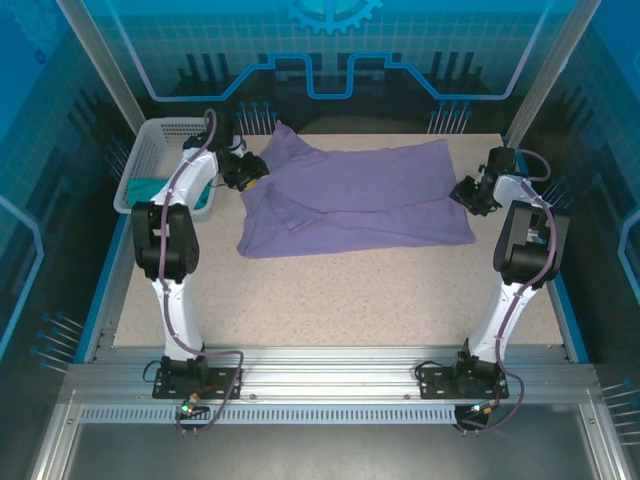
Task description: Fold the inside-out t-shirt
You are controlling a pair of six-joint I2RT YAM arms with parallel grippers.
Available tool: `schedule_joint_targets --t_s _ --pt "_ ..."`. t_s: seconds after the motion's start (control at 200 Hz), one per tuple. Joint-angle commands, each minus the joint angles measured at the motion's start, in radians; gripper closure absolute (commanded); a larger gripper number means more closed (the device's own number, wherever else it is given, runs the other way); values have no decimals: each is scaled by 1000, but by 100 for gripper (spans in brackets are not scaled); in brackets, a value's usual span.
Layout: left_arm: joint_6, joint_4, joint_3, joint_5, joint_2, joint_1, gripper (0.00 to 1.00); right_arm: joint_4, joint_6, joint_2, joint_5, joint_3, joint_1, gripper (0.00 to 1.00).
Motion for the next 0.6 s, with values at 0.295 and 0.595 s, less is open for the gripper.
schedule_joint_targets --t_s 0.295,0.595 --pt "-207 536 -784 -14 -476 -151 36 53 -14 -209 -38 -328 86 57" --pt "-150 590 -848 -13 -321 -179 37 -76 -30 -174 -5 -335 43 60"
